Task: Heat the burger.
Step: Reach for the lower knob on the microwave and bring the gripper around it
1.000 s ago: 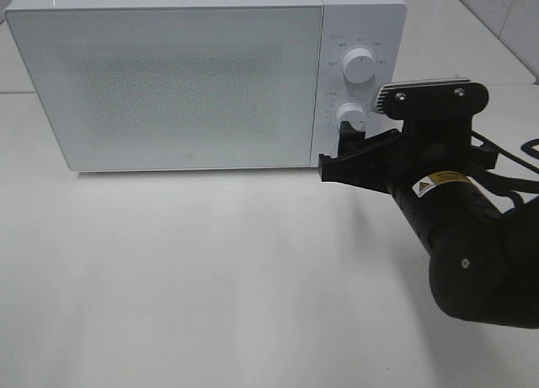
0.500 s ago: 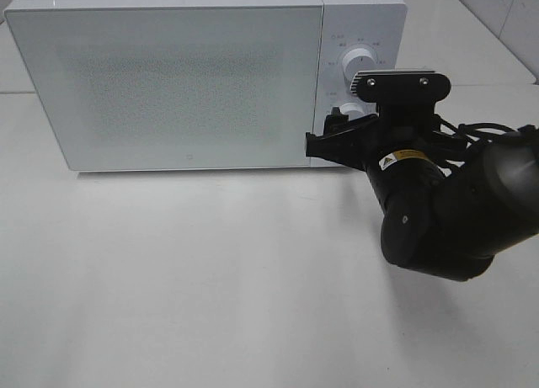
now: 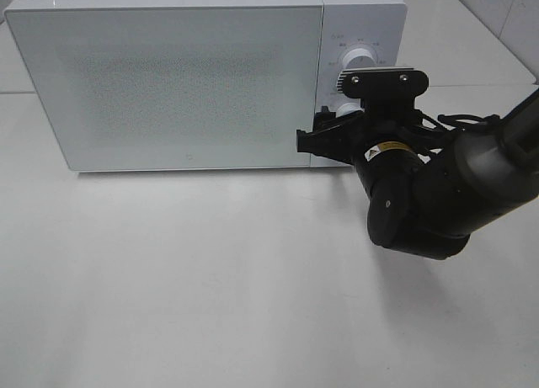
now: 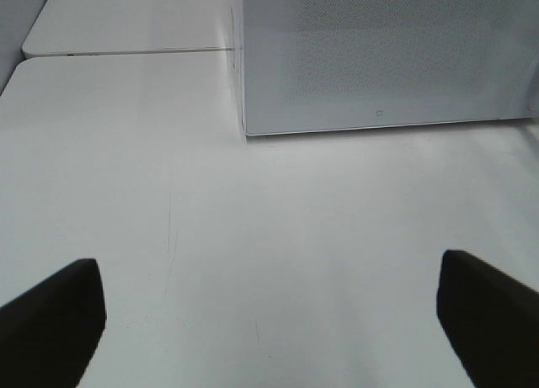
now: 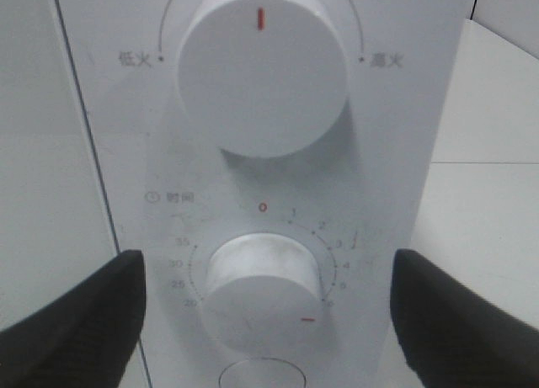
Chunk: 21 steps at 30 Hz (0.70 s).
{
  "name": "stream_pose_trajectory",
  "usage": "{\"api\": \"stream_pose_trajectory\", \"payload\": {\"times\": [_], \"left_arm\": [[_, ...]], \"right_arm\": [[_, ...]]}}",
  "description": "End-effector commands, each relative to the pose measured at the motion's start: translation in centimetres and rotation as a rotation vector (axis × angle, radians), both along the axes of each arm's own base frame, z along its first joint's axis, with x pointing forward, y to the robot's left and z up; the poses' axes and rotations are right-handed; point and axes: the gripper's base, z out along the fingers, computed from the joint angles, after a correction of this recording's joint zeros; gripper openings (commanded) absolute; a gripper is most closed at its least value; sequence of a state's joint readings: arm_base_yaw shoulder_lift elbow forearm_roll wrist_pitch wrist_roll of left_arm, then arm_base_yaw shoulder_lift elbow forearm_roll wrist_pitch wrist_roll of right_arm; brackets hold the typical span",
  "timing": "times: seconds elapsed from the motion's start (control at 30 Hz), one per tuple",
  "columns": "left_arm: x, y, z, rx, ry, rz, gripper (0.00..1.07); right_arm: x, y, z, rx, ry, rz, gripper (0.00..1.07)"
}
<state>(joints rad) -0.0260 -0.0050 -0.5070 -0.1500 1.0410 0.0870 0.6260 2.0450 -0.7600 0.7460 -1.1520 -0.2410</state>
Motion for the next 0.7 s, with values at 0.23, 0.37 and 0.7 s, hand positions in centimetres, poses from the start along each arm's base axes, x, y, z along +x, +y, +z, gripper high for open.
{"api": "stream_pose_trajectory", "payload": {"times": [0.23, 0.37, 0.7], "left_arm": [[-0.31, -0.02, -0.16, -0.01, -0.02, 0.003, 1.01], [-0.31, -0.02, -0.16, -0.01, -0.02, 0.003, 1.01], [-0.31, -0.02, -0.16, -0.01, -0.02, 0.003, 1.01]], "right_arm": [[1.3, -0.14, -0.42, -0.007, -0.001, 0.011, 0.76], [1.51, -0.53, -0.44, 0.002, -0.002, -0.001, 0.76], [1.38, -0.22, 0.08, 0.015, -0.013, 0.007, 0.74]]}}
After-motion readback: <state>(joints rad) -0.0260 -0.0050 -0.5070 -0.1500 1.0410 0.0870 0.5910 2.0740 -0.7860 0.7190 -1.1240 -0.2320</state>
